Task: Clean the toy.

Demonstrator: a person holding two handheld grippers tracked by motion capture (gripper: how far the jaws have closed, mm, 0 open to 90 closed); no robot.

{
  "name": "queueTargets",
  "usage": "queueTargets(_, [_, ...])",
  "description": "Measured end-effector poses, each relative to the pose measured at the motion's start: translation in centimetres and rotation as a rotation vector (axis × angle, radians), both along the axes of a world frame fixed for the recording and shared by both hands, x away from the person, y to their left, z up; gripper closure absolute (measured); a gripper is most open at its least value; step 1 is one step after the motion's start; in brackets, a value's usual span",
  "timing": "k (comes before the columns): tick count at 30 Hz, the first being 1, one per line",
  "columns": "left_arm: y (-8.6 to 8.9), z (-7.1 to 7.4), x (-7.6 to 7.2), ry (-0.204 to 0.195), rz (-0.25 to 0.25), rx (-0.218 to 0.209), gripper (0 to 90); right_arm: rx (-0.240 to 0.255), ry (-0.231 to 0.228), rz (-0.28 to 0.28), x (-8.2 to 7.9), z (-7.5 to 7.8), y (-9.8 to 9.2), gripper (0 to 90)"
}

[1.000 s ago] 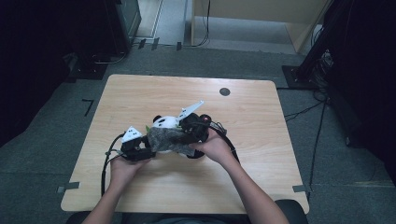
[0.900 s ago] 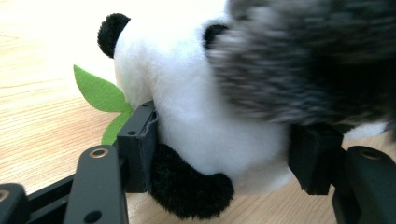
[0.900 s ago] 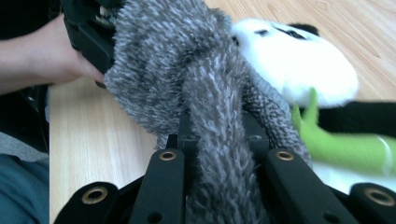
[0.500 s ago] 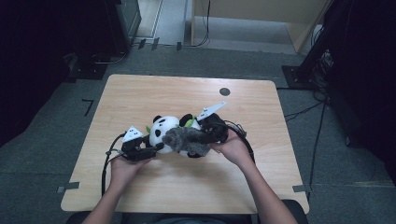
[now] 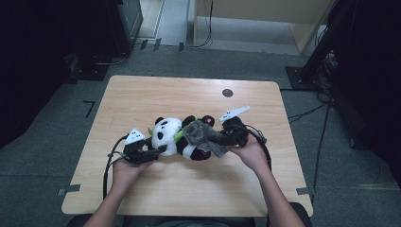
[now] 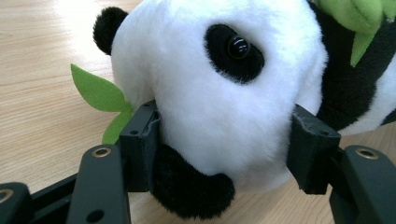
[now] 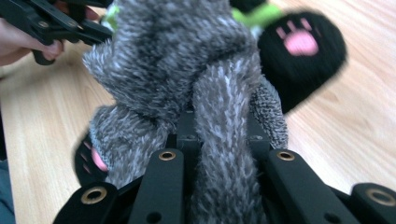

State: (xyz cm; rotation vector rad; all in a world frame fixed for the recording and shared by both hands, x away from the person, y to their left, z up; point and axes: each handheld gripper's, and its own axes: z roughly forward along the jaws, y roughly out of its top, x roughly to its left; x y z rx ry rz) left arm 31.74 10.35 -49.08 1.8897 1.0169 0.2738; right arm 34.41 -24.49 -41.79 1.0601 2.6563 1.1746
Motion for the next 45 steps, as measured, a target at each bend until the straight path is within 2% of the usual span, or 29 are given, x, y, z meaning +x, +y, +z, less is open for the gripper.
queueTargets(2, [0.0, 0.0, 0.0, -0.003, -0.002, 0.0, 36.5, 0.005, 0.01, -0.017, 0.0, -0.5, -0.6, 75.9])
queueTargets(7, [0.1, 0.0, 0.0, 0.0, -0.003, -0.01, 35.4, -0.016, -0.001, -0.052, 0.0, -1.1, -1.6, 75.8])
queueTargets(9, [0.0, 0.0, 0.0, 0.005, 0.002, -0.02, 34.9, 0.001, 0.012, -0.086, 0.1, -1.3, -2.3, 76.0])
queueTargets(12, [0.0, 0.2, 0.0, 0.013, 0.002, -0.02, 34.9, 0.017, 0.013, -0.096, 0.1, -1.1, -2.5, 75.9])
queueTargets(13, [-0.1, 0.2, -0.1, 0.02, 0.006, -0.023, 34.9, 0.035, -0.007, -0.104, 0.0, -0.7, -2.8, 76.0])
queueTargets(17, [-0.2, 0.3, -0.2, 0.023, 0.004, -0.024, 34.7, 0.048, -0.019, -0.114, -0.2, 0.0, -2.9, 76.1])
queueTargets(21, [-0.2, 0.2, -0.2, 0.019, 0.0, -0.019, 33.7, 0.08, -0.063, -0.108, -1.0, 2.1, -2.6, 76.3])
queueTargets(22, [-0.2, 0.2, -0.2, 0.019, 0.0, -0.019, 33.5, 0.08, -0.063, -0.108, -1.0, 2.1, -2.6, 76.3])
queueTargets(23, [-0.2, 0.2, -0.2, 0.02, 0.004, -0.023, 33.3, 0.104, -0.088, -0.095, -1.5, 3.2, -2.1, 76.3])
queueTargets(25, [-0.3, 0.2, -0.2, 0.021, 0.004, -0.024, 32.9, 0.122, -0.111, -0.081, -2.0, 4.2, -1.4, 76.2])
queueTargets(29, [-0.3, 0.3, -0.2, 0.021, 0.003, -0.02, 32.2, 0.127, -0.139, -0.039, -3.1, 5.8, 0.2, 76.0])
queueTargets(31, [-0.3, 0.3, -0.2, 0.021, 0.002, -0.02, 31.9, 0.13, -0.143, -0.032, -3.4, 6.1, 0.6, 76.0])
queueTargets(32, [-0.2, 0.3, -0.2, 0.021, 0.001, -0.019, 31.7, 0.134, -0.143, -0.008, -3.9, 6.6, 1.7, 75.9])
queueTargets(33, [-0.2, 0.3, -0.2, 0.021, 0.001, -0.019, 31.6, 0.134, -0.143, -0.008, -3.9, 6.6, 1.7, 75.9])
queueTargets(34, [-0.2, 0.3, -0.2, 0.021, 0.002, -0.018, 31.5, 0.134, -0.144, 0.018, -4.5, 6.7, 2.8, 75.9])
queueTargets(36, [-0.3, 0.3, -0.2, 0.022, 0.003, -0.017, 31.4, 0.134, -0.141, 0.031, -4.7, 6.6, 3.3, 75.9])
queueTargets(37, [-0.3, 0.4, -0.2, 0.026, 0.003, -0.017, 31.2, 0.109, -0.126, 0.066, -5.3, 6.0, 4.9, 75.9])
queueTargets(38, [-0.3, 0.4, -0.2, 0.026, 0.003, -0.017, 31.2, 0.109, -0.126, 0.066, -5.3, 6.0, 4.9, 75.9])
queueTargets(39, [-0.3, 0.4, -0.2, 0.027, 0.004, -0.019, 31.2, 0.077, -0.112, 0.092, -5.6, 5.1, 6.2, 75.9])
queueTargets(40, [-0.3, 0.4, -0.2, 0.029, 0.003, -0.019, 31.4, 0.067, -0.1, 0.101, -5.8, 4.5, 6.8, 75.8])
queueTargets(41, [-0.3, 0.5, -0.1, 0.031, -0.002, -0.014, 31.4, 0.067, -0.1, 0.101, -5.8, 4.5, 6.8, 75.8])
queueTargets(43, [-0.3, 0.6, -0.1, 0.034, -0.006, -0.008, 32.2, 0.035, -0.059, 0.132, -6.1, 2.7, 8.0, 75.9])
queueTargets(45, [-0.3, 0.6, -0.1, 0.035, -0.004, -0.009, 32.3, 0.032, -0.053, 0.139, -6.2, 2.3, 8.1, 75.9])
